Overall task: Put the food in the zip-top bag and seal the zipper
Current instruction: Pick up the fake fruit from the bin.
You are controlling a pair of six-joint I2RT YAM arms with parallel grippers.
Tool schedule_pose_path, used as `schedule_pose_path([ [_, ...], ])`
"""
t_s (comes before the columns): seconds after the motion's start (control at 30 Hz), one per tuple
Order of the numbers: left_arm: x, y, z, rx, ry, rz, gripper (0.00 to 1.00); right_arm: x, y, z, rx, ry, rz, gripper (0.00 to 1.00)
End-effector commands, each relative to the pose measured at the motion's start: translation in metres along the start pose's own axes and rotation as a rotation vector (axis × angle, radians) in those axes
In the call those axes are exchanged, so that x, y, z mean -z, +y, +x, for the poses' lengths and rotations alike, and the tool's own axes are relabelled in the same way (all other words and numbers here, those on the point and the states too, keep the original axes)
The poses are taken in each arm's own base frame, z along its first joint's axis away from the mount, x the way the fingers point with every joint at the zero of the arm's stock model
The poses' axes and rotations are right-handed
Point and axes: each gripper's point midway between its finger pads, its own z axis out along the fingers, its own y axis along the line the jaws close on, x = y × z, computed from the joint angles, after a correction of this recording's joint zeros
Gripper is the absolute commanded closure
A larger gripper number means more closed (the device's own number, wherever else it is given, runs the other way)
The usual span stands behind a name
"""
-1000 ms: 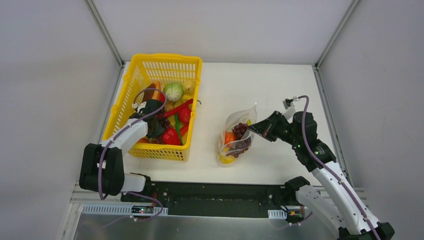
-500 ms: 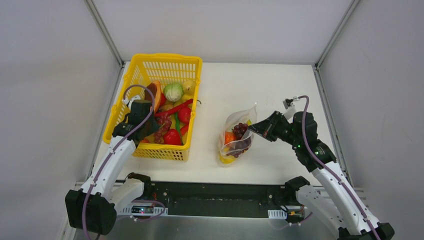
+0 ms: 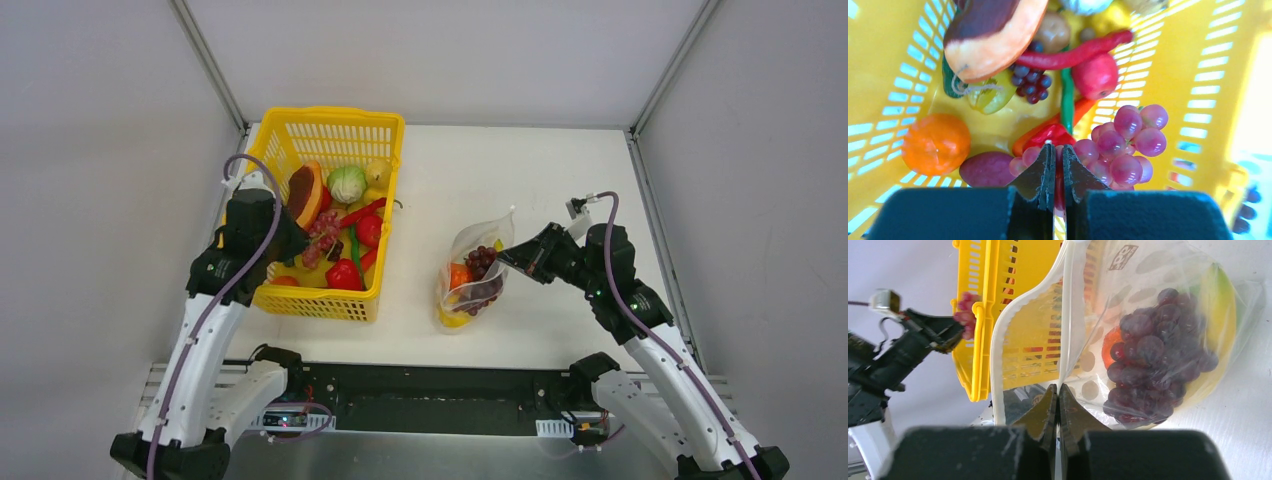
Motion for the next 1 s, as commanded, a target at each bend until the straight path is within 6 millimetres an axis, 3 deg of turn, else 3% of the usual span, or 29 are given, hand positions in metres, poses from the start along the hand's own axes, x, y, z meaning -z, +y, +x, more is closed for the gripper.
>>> schedule_pose_path([
  [0.0,0.039,-0.009,-0.015,-0.058,-0.045,0.066,1.00,0.006,0.020,-0.009,0.023,-0.019,-0.056,0.98],
  [0.2,0.053,-0.043,-0.019,-0.021,-0.046,0.249,1.00,0.011,0.041,-0.012,0.042,-0.009,-0.122,0.98],
  [0.4,0.092,-0.088,-0.038,-0.030,-0.107,0.475,1.00,0.011,0.053,-0.016,0.047,-0.012,-0.167,0.98],
  [0.53,0.106,-0.101,-0.042,-0.038,-0.105,0.538,1.00,0.003,0.049,-0.016,0.022,0.003,-0.150,1.00],
  [0.8,0.103,-0.111,-0.039,-0.049,-0.087,0.549,1.00,-0.022,0.042,-0.036,-0.057,-0.097,-0.073,1.00],
  [0.97,0.117,-0.132,-0.040,-0.101,-0.086,0.598,1.00,-0.037,0.059,-0.035,-0.042,-0.083,-0.102,1.00],
])
